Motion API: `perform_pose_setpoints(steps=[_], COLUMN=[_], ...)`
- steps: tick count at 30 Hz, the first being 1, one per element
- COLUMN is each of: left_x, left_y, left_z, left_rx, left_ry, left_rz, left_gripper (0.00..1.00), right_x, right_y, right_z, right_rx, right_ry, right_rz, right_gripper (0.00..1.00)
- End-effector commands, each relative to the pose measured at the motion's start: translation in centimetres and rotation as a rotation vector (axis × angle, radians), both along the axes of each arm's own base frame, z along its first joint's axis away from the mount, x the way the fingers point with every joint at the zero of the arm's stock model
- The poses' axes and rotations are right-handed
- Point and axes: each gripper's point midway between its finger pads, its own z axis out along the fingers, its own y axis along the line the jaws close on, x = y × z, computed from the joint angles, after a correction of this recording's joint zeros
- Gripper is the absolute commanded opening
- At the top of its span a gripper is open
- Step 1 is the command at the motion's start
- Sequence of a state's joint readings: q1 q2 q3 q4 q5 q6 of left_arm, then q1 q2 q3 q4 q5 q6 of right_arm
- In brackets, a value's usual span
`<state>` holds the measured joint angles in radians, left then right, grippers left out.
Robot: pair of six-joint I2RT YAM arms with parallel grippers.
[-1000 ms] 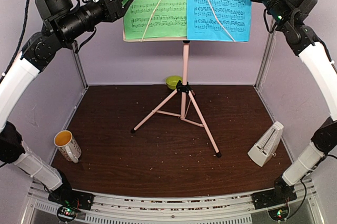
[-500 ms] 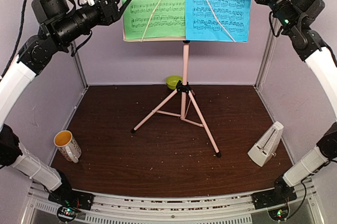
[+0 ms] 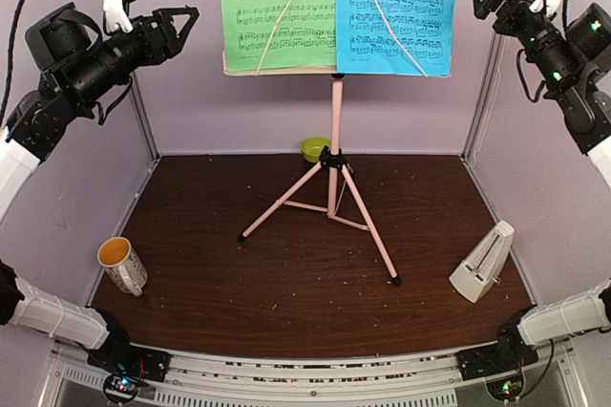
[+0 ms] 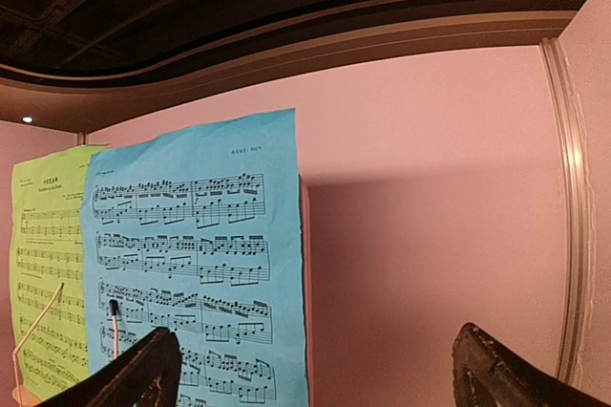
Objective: Set up the instrument practice props
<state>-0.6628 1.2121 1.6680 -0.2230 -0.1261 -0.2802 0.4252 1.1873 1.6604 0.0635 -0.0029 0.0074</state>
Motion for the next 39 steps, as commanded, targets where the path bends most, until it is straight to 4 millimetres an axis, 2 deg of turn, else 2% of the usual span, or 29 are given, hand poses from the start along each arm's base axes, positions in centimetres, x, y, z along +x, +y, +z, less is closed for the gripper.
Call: perform_pose_setpoints(steps=[1, 6, 11, 13, 16, 20, 23, 27, 30, 34, 39], left_x=[1.5, 3.5, 5.1, 5.6, 6.3, 7.0, 7.5, 8.0, 8.0, 8.0, 8.0], left_y=[1.7, 2.0, 2.6, 3.0, 3.6, 4.0, 4.1, 4.0, 4.1, 4.4, 4.8], left_z=[-1.6, -5.4, -9.1, -10.4, -12.2, -14.6, -16.2, -17.4, -17.3, -17.5, -17.8], left_rx=[-0.101, -0.103, -0.094, -0.082, -0.075, -0.086, -0.094, -0.113, -0.122, -0.126, -0.135], left_ry=[0.054, 0.139, 0.214, 0.236, 0.270, 0.315, 0.344, 0.365, 0.360, 0.361, 0.366], left_rz=[0.011, 0.021, 0.068, 0.090, 0.120, 0.135, 0.141, 0.133, 0.131, 0.136, 0.142], left_gripper=[0.68, 0.68, 0.68, 0.69, 0.69, 0.69, 0.69, 0.69, 0.69, 0.69, 0.69], right_x=[-1.2, -0.5, 0.1, 0.2, -0.2, -1.8, -3.3, -4.6, -5.3, -6.3, -7.2], right_y=[-1.3, -3.2, -5.4, -6.1, -7.7, -11.5, -13.4, -14.5, -15.1, -16.1, -15.5], right_z=[-1.7, -6.9, -14.7, -18.5, -22.9, -26.3, -28.5, -31.5, -34.3, -36.8, -40.3], right_rx=[0.035, 0.041, 0.049, 0.034, 0.042, 0.137, 0.179, 0.246, 0.254, 0.232, 0.304], right_ry=[0.053, 0.228, 0.446, 0.547, 0.667, 0.789, 0.888, 0.980, 1.075, 1.136, 1.207], right_rz=[-0.013, -0.118, -0.237, -0.288, -0.376, -0.595, -0.712, -0.810, -0.909, -1.032, -0.998], right_gripper=[1.00, 1.00, 1.00, 1.00, 1.00, 1.00, 1.00, 1.00, 1.00, 1.00, 1.00])
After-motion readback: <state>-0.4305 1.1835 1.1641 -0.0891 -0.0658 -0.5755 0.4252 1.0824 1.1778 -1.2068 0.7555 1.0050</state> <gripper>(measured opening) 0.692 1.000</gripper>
